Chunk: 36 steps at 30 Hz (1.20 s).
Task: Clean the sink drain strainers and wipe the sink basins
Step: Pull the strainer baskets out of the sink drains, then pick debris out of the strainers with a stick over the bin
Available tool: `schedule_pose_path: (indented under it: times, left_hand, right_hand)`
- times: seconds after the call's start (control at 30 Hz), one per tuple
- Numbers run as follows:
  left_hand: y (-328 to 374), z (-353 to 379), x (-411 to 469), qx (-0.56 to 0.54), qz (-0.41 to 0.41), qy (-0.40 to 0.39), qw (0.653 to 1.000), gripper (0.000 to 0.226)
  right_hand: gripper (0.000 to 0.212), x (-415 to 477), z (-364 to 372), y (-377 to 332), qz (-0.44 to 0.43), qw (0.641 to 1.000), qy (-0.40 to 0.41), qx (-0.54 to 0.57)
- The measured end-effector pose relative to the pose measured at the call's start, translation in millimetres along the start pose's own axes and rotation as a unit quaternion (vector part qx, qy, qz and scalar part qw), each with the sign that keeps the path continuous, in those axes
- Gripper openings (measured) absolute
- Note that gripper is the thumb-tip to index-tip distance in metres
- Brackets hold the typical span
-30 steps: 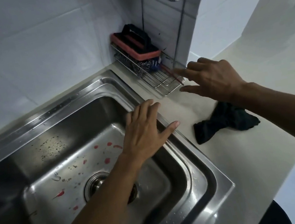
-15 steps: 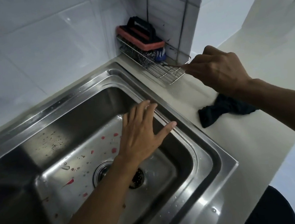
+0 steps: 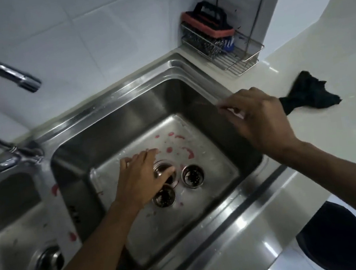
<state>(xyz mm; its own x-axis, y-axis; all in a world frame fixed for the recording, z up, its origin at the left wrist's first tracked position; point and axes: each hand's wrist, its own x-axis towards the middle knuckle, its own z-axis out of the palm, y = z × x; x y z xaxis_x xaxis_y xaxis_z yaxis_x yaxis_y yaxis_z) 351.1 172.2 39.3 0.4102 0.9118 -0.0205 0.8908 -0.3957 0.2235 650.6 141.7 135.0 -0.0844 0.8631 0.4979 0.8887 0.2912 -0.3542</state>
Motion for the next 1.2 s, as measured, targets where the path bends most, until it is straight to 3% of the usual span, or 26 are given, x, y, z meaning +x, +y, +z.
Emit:
schedule_pose_path:
  times: [0.1, 0.23, 0.37, 0.53, 0.67, 0.83, 1.0, 1.1, 1.2]
  left_hand:
    - [-23, 15, -19, 0.011, -0.043, -0.074, 0.996, 0.073]
    - [-39, 39, -35, 0.035, -0.060, -0.184, 0.981, 0.103]
    - [-38, 62, -40, 0.043, -0.040, -0.223, 0.973, 0.115]
    - [-29, 83, -36, 0.023, -0.028, -0.209, 0.977, 0.111]
    - [-30, 94, -36, -0.010, -0.041, -0.190, 0.981, 0.093]
    - [-35, 92, -40, -0.049, -0.074, -0.169, 0.982, 0.086]
    - [-29, 62, -38, -0.098, -0.085, -0.105, 0.986, 0.073]
    - [-10, 35, -30, -0.092, -0.064, -0.085, 0.990, 0.084]
    - [29, 4, -15, -0.114, -0.022, -0.056, 0.992, 0.080]
  right_hand:
    - [0.020, -22, 26, -41, 0.025, 0.997, -0.038, 0.060]
    - [0.019, -46, 55, -72, 0.050, 0.990, -0.081, 0.100]
    - [0.017, -65, 73, -82, 0.050, 0.983, -0.132, 0.115]
    - [0.015, -75, 80, -82, 0.120, 0.962, -0.180, 0.169]
    - [0.013, -79, 78, -76, 0.176, 0.945, -0.194, 0.193]
    - [0.014, -86, 63, -65, 0.283, 0.893, -0.193, 0.292]
    - [0.017, -90, 39, -52, 0.335, 0.854, -0.150, 0.368]
    - [0.015, -91, 17, -46, 0.323, 0.856, -0.113, 0.387]
    - [0.015, -96, -15, -33, 0.298, 0.868, -0.054, 0.393]
